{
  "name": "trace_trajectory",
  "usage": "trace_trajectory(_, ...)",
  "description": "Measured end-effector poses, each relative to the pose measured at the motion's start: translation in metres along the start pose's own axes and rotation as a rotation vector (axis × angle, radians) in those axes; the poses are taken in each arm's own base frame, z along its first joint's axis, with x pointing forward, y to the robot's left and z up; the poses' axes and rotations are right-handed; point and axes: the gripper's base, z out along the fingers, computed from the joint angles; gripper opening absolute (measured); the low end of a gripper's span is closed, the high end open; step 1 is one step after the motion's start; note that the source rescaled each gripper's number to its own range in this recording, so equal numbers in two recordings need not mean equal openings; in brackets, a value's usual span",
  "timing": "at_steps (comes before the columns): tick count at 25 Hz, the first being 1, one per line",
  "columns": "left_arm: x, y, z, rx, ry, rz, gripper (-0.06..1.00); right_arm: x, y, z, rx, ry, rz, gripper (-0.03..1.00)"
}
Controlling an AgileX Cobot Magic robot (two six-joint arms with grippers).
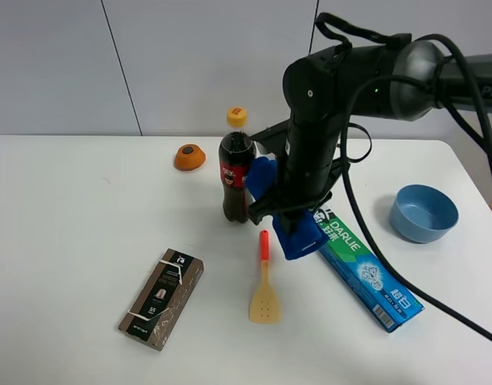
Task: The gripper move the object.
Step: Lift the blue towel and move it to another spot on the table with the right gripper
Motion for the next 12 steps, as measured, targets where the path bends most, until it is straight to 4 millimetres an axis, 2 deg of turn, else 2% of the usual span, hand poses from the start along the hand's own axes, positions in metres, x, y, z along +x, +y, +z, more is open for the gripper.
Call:
trace_trajectory(5,0.000,0.000,0.000,0.000,0.000,0.000,1.00,0.025,0.004,0.030,0.048,0.121,-0.040,0.00)
trace_trajectory(12,0.000,0.000,0.000,0.000,0.000,0.000,1.00,0.048,0.001,0.055,0.070,0.191,-0.055,0.00)
